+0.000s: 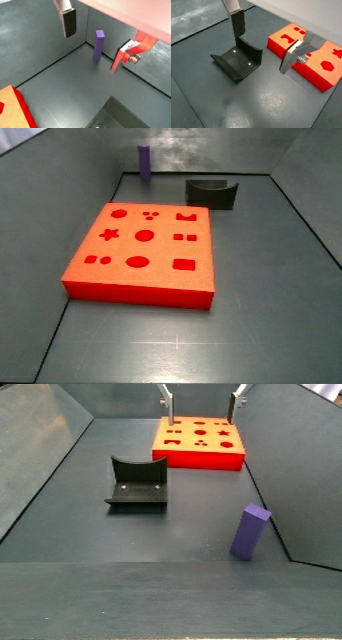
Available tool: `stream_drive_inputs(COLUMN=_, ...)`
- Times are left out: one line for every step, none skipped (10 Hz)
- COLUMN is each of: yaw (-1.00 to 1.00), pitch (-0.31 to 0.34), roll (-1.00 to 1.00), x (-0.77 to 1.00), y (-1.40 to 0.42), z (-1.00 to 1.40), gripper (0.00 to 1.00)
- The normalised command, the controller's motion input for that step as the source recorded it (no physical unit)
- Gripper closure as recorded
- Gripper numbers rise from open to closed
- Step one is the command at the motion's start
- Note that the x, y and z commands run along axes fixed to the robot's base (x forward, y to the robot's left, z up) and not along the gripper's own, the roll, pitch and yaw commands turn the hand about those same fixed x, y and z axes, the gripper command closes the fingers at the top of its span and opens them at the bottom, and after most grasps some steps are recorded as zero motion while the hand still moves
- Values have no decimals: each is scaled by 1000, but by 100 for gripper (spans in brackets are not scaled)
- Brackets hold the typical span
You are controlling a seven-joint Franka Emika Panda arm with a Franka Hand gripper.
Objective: Pick up the rectangle object. Move up. Move to above the board. Insert the rectangle object.
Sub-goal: Pick up the rectangle object.
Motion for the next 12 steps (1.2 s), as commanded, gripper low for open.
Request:
stream_drive_inputs(yaw=-314, pitch=-27, roll=49, x=-589, y=34, z=-46, gripper=0)
stream_drive_inputs(yaw=-186, pitch=0, roll=11, x=-317, y=46, z=-3, gripper=0)
stream_drive_inputs(yaw=-703, pitch=0, roll=0, x=-180, y=183, z=-91, gripper=0)
stream_drive_inputs(yaw=-929, pitch=36, roll=0, x=-140, y=14, z=-183, gripper=0)
stream_drive_inputs(yaw=-911, pitch=49, roll=0, x=-151, y=37, z=-203, gripper=0)
stream_drive_inputs(yaw=-749, pitch=84, roll=0, x=-169, y=217, z=-286, gripper=0)
stream_drive_inputs(yaw=-711, pitch=109, roll=0, x=-129, y=271, z=-351, gripper=0)
stream_drive_inputs(yaw=-640, pitch=127, roll=0, x=-86, y=354, z=-397, gripper=0)
stream_drive_inputs(yaw=-534, pitch=113, roll=0, x=-43, y=463, z=-377, gripper=0)
stream_drive_inputs(yaw=-431, pitch=114, roll=0, x=0, y=574, z=-394, gripper=0)
stream_drive_inputs(yaw=-266, pitch=114, roll=6, x=77, y=711, z=-411, gripper=0)
stream_drive_inputs(yaw=-203, pitch=106, roll=14, x=3, y=766, z=-360, gripper=0)
